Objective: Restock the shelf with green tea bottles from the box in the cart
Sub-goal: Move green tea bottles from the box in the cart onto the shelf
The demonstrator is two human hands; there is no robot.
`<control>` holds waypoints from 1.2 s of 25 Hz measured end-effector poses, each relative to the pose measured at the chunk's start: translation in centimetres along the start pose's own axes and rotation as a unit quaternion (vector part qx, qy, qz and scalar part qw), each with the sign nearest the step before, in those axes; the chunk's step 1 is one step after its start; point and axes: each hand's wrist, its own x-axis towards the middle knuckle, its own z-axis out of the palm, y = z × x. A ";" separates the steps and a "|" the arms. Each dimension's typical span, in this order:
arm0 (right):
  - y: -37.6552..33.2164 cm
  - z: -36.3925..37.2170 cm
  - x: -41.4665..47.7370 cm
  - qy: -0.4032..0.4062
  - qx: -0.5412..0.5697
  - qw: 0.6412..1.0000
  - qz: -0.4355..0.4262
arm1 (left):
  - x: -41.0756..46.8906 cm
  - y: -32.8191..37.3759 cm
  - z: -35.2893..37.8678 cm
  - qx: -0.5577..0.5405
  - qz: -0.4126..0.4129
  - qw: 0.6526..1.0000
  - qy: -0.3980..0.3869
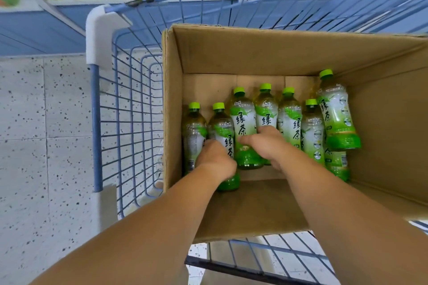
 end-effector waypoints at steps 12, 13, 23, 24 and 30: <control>2.6 -1.5 -3.1 -0.051 0.307 0.950 0.006 | -2.4 -0.8 -0.6 -0.231 0.009 0.971 -0.061; 2.8 -1.6 -3.5 -0.042 0.315 0.948 0.001 | -2.8 -0.8 -0.8 -0.245 0.018 0.967 -0.067; 1.2 -3.7 -13.5 0.004 0.374 0.927 -0.015 | -9.8 -0.8 -6.6 -0.253 0.077 0.959 -0.106; 1.0 -3.9 -14.2 0.008 0.377 0.926 -0.020 | -10.7 -0.8 -7.4 -0.246 0.085 0.960 -0.102; -0.5 -5.1 -19.9 0.021 0.366 0.928 -0.064 | -14.9 -1.1 -11.6 -0.241 0.142 0.951 -0.130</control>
